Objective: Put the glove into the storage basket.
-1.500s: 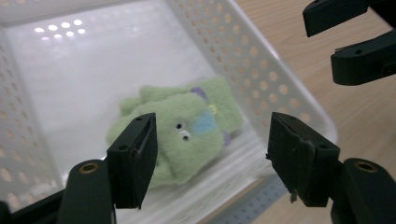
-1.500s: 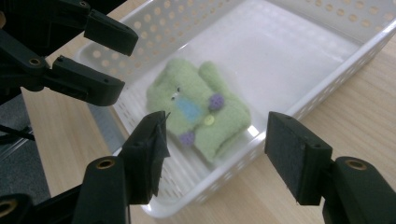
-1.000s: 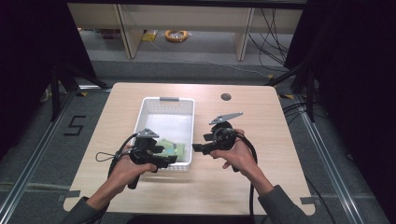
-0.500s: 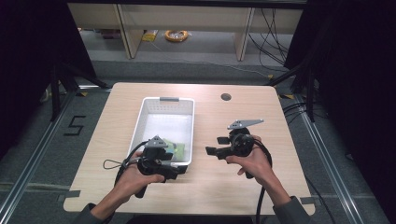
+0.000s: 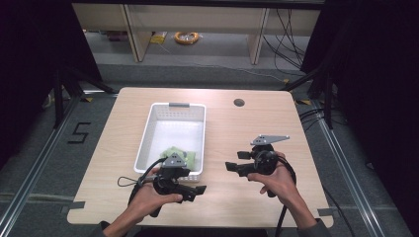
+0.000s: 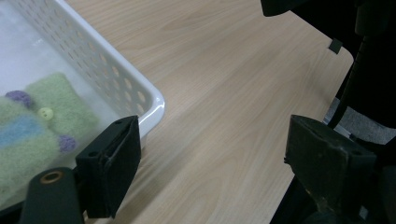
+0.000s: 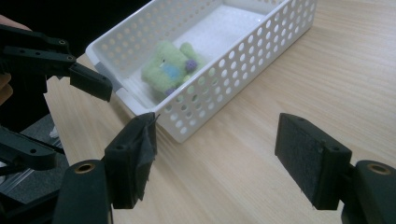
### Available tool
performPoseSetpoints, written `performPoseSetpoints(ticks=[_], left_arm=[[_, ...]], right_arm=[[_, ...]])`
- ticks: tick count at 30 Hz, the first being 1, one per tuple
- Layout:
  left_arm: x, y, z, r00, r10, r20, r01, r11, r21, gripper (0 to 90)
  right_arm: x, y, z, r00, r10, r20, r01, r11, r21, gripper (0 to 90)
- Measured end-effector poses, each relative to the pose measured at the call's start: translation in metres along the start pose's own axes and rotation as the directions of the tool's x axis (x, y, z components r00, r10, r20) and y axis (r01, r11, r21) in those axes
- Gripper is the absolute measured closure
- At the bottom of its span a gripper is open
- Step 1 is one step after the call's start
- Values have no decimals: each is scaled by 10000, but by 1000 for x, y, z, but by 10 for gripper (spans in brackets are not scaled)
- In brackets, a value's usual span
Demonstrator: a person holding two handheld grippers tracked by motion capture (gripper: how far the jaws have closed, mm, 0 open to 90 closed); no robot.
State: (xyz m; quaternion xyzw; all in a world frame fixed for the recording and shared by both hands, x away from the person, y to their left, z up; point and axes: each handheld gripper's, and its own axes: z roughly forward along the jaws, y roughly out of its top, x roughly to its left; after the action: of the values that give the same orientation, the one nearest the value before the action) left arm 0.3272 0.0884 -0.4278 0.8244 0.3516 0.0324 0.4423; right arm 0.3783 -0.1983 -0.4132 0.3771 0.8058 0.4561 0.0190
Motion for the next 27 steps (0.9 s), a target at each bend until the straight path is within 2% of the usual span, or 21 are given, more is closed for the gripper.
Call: performPoseSetpoints(ticks=[4,8,9,11,12,15,16,17,21,22,23,24,25,26,27], left_arm=[[-5,-2,0,9999,155,-4,-155,9998,-94,180],[-9,-7,1,9996,284,1,-284,9994,-197,180],[-10,-9,1,9994,351,-9,-351,9990,-267,180],[-11,-11,2,9993,372,-7,-372,9990,-238,180],[-12,-12,2,9996,249,-115,-252,9994,-252,180],[-15,-15,3,9995,299,-37,-301,9988,-394,182],[-15,-17,3,9992,387,-24,-388,9984,-413,182],[-16,-19,4,9993,359,-90,-362,9986,-380,182],[-18,-26,8,9996,264,-22,-264,9990,-368,183],[-18,-27,8,9997,247,-8,-247,9991,-344,183],[-17,-30,9,9994,328,134,-324,9992,-253,183],[-18,-31,10,9996,191,218,-185,9994,-296,182],[-17,-33,10,9996,199,209,-194,9996,-205,182],[-17,-34,11,9995,240,225,-235,9995,-204,182],[-17,-36,11,9996,220,195,-217,9997,-137,182]], right_arm=[[2,-6,-5,9999,103,53,-103,9999,-56,300],[3,-14,-8,10000,-57,-41,56,9998,-196,279],[6,-18,-10,9998,212,16,-212,9997,-98,263],[7,-20,-11,9998,214,-59,-215,9997,-149,258],[6,-22,-9,9999,-159,-11,158,9991,-401,251],[7,-28,-10,9998,-191,-52,189,9991,-381,224],[9,-30,-10,9999,6,-104,-10,9992,-406,218],[7,-32,-10,9993,-362,-74,358,9983,-465,216],[9,-48,-12,9999,94,-78,-97,9990,-429,209],[9,-48,-12,9999,94,-78,-97,9990,-429,209],[7,-49,-11,9999,-165,18,166,9987,-486,209],[6,-53,-12,10000,-1,-68,-2,9991,-429,210],[6,-55,-12,10000,73,-53,-75,9991,-418,209],[7,-57,-13,9993,380,-72,-382,9987,-330,209],[4,-61,-13,9999,145,-31,-147,9992,-385,208]])
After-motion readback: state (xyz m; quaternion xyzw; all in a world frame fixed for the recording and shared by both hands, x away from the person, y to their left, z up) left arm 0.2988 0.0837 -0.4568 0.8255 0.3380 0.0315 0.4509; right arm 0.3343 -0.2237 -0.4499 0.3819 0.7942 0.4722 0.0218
